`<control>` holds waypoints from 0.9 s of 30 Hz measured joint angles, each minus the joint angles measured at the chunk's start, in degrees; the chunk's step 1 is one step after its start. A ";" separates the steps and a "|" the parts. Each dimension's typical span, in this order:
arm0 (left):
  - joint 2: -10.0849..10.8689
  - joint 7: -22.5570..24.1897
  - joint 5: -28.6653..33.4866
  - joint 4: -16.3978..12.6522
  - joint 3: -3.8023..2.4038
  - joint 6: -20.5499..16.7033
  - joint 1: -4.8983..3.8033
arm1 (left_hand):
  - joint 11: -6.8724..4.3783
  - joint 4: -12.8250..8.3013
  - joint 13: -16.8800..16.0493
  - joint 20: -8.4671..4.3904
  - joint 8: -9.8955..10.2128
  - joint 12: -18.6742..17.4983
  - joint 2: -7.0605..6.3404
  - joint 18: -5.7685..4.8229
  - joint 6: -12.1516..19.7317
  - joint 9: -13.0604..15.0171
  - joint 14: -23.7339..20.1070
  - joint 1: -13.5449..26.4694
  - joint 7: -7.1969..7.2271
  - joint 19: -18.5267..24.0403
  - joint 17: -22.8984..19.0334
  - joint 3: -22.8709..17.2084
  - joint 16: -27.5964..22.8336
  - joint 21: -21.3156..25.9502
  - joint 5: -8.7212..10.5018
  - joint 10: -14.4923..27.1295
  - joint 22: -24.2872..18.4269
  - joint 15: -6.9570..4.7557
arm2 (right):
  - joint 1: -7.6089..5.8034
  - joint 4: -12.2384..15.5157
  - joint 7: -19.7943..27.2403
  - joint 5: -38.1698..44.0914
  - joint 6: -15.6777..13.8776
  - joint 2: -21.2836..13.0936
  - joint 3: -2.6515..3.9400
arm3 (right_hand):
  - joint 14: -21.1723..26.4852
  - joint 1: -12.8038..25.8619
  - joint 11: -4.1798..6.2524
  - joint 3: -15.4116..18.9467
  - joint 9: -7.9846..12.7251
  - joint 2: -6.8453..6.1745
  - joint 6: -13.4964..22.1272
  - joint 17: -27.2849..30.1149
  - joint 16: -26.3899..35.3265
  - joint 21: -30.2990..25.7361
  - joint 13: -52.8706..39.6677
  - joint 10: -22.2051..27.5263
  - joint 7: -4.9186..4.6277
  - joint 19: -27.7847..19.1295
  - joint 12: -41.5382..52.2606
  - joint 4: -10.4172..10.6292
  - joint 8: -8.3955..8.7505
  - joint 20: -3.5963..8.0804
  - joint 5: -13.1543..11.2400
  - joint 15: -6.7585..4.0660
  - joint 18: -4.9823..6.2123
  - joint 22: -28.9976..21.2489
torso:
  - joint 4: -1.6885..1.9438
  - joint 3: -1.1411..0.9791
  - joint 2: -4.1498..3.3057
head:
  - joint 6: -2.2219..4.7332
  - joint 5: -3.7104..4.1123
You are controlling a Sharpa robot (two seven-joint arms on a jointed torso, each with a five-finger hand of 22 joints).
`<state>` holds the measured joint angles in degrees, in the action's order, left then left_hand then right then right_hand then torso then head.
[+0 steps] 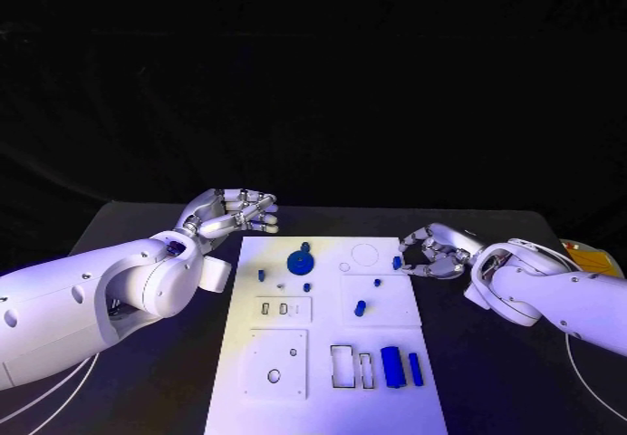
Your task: Assemble the parts on the task board
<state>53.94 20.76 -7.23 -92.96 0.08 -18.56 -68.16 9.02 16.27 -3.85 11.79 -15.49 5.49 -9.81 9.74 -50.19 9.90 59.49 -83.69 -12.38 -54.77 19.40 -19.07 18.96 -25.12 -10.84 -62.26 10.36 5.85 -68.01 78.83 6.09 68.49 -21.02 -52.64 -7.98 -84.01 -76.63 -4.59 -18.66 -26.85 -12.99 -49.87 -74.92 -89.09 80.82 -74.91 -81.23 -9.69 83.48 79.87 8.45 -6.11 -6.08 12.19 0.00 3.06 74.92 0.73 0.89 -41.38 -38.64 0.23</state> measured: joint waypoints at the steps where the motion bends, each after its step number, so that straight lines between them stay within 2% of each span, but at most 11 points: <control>1: 0.01 0.00 0.00 0.00 0.00 0.00 0.00 | 0.00 0.00 0.00 0.00 0.00 0.00 0.00 0.00 0.00 0.00 0.00 0.00 0.00 0.00 0.00 0.00 0.00 0.00 0.00 0.00 0.00 0.00 | 0.06 -0.07 -0.04 0.00 0.00 0.10 0.00 | 0.00 0.00 0.00 0.00 0.00 0.00 0.00 0.00 0.00 0.00 0.00 0.00 0.00 0.00 0.00 0.00 0.00 0.00 0.00 0.00 0.00 0.00 | 0.00 0.01 0.00 | -0.01 0.00; 4: 0.03 -0.01 0.01 0.00 0.00 0.00 0.00 | 0.00 0.00 0.00 0.00 0.00 0.00 0.00 0.00 0.00 0.00 0.00 0.00 0.00 0.00 0.00 0.00 0.00 0.00 0.00 0.00 0.00 0.00 | 0.25 -0.29 -0.17 0.01 -0.01 0.46 0.00 | -0.01 -0.01 -0.13 0.00 0.00 0.01 0.00 0.00 0.00 0.00 0.00 -0.13 0.00 0.00 0.00 0.00 0.00 0.00 0.00 0.42 0.00 0.00 | 0.01 0.01 0.02 | -0.12 0.00; 10: 0.10 -0.02 0.02 0.00 0.00 0.00 0.00 | 0.00 0.00 0.00 0.00 0.00 0.00 0.00 0.00 0.00 -0.01 0.00 0.00 0.00 0.00 0.05 0.00 0.00 0.00 0.00 0.00 -0.01 0.00 | 0.70 -0.70 -0.29 -0.04 -0.08 1.26 0.01 | -0.01 -0.41 -0.27 0.00 -0.42 0.80 -1.22 0.00 0.00 0.27 0.00 -0.55 0.11 0.23 0.47 0.00 -0.10 -0.23 0.00 0.42 0.00 -0.01 | -0.03 0.04 0.04 | -0.28 -0.08; 18: 0.18 -0.03 0.03 -0.05 0.00 0.00 0.00 | 0.00 0.00 0.00 0.00 0.00 0.00 0.00 0.01 0.00 -0.02 0.00 0.00 0.00 0.00 0.04 0.00 0.00 0.00 0.00 0.00 -0.01 0.00 | 0.96 -0.96 -0.31 -0.30 -0.24 1.73 0.01 | -0.01 -0.92 0.31 -0.88 -0.64 2.63 -3.37 0.00 0.00 0.55 0.01 -1.15 0.49 0.41 1.36 0.23 -0.73 -0.40 -0.76 0.42 0.00 -0.01 | -0.04 0.03 0.04 | -0.42 -0.19; 27: 0.29 -0.06 0.04 -0.09 0.00 0.00 0.00 | 0.00 0.00 0.00 0.00 0.00 0.00 0.00 0.00 0.00 -0.02 0.00 0.00 0.00 0.00 0.04 0.00 0.00 0.00 0.00 0.00 -0.02 0.00 | 1.00 -1.05 -0.31 -0.77 -0.34 2.07 0.00 | -0.01 -1.16 0.65 -1.75 -0.76 3.36 -4.54 0.01 0.00 0.88 0.01 -1.49 0.83 0.41 1.57 0.17 -1.21 -0.40 -1.02 0.42 0.00 0.03 | -0.04 0.04 0.05 | -0.76 -0.15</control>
<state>54.22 20.69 -7.19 -93.05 0.08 -18.57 -68.16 9.02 16.27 -3.85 11.79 -15.49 5.49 -9.81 9.74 -50.19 9.88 59.49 -83.69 -12.38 -54.77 19.44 -19.07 18.96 -25.12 -10.84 -62.26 10.35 5.85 -67.00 77.77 5.78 67.73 -21.37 -50.58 -7.98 -84.02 -77.79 -3.94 -20.42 -27.60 -9.63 -54.41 -74.91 -89.09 81.71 -74.91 -82.72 -8.86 83.89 81.44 8.61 -7.32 -6.48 11.17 0.42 3.05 74.95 0.68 0.93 -41.33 -39.40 0.08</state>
